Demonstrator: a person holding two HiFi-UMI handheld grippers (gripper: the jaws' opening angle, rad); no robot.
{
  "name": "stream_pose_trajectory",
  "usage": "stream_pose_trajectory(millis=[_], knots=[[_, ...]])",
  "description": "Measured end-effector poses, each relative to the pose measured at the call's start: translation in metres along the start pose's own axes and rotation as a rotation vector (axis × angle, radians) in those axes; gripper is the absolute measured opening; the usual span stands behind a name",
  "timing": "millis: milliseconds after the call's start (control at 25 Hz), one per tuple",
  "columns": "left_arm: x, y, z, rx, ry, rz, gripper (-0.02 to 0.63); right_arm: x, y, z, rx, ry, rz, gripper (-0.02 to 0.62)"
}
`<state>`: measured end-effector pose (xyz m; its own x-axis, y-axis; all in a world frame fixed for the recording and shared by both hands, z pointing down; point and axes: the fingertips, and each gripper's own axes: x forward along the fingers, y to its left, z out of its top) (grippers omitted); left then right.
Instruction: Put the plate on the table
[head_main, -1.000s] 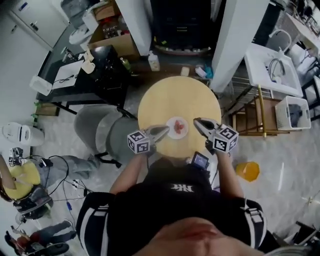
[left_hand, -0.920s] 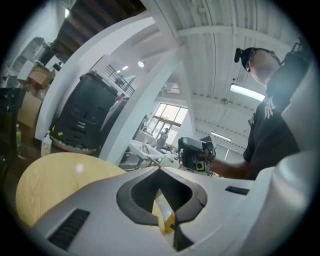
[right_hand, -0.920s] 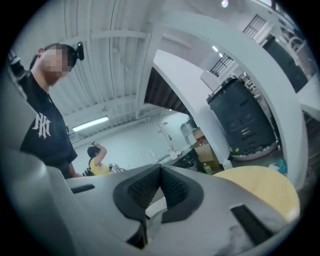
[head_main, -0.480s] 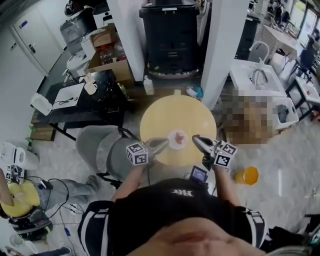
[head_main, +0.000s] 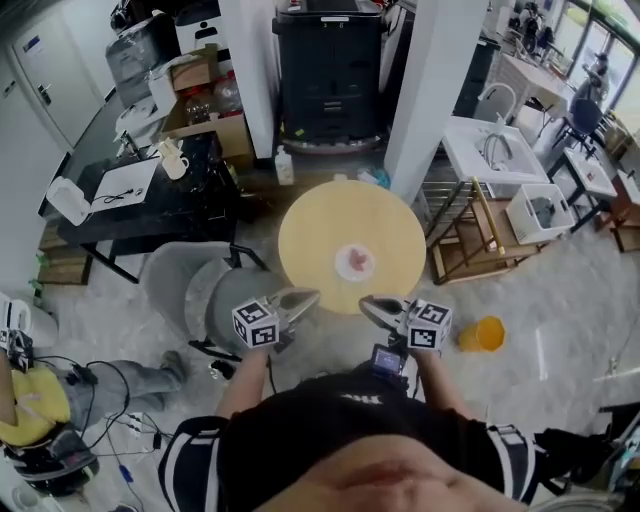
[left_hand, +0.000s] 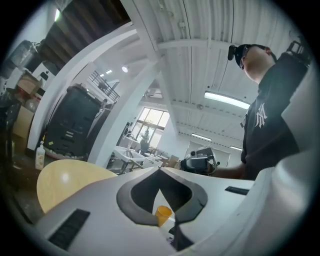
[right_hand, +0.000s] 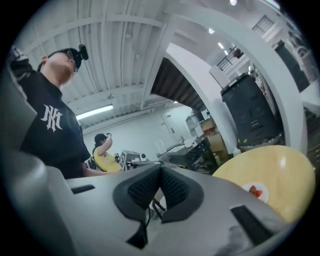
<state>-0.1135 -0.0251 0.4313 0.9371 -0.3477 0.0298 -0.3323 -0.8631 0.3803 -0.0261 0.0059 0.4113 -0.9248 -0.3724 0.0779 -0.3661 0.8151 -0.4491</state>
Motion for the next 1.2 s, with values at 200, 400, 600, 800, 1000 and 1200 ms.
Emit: stream_pose_trajectory(millis=[200,400,600,800,1000,1200], knots=[[-0.004,-0.038,-0.007,0.011,0.048,-0.114,0.011,-0.023,0.006,0.014,-0.038,-0.104,-0.028,-0.002],[-0.016,-0.054,0.001,0.025,0.000,-0.010,0.011,-0.035,0.031,0.024,-0.131,-0.090,0.010,-0.002],[0.016,-0.099,-0.022,0.055,0.108,-0.037,0.011,-0.100,0.068,0.002,-0.213,-0.120,0.041,-0.001],[0.001,-0.130,-0.038,0.061,0.147,-0.062,0.012,-0.150,0.060,-0.052,-0.101,-0.088,-0.076,0.000],[-0.011,-0.134,-0.047,0.053,0.144,0.029,0.012,-0.167,0.075,-0.054,-0.113,-0.116,-0.068,-0.001],[0.002,-0.152,-0.075,-0.004,0.150,-0.005,0.012,-0.171,0.065,-0.064,-0.059,-0.095,-0.104,0.000]])
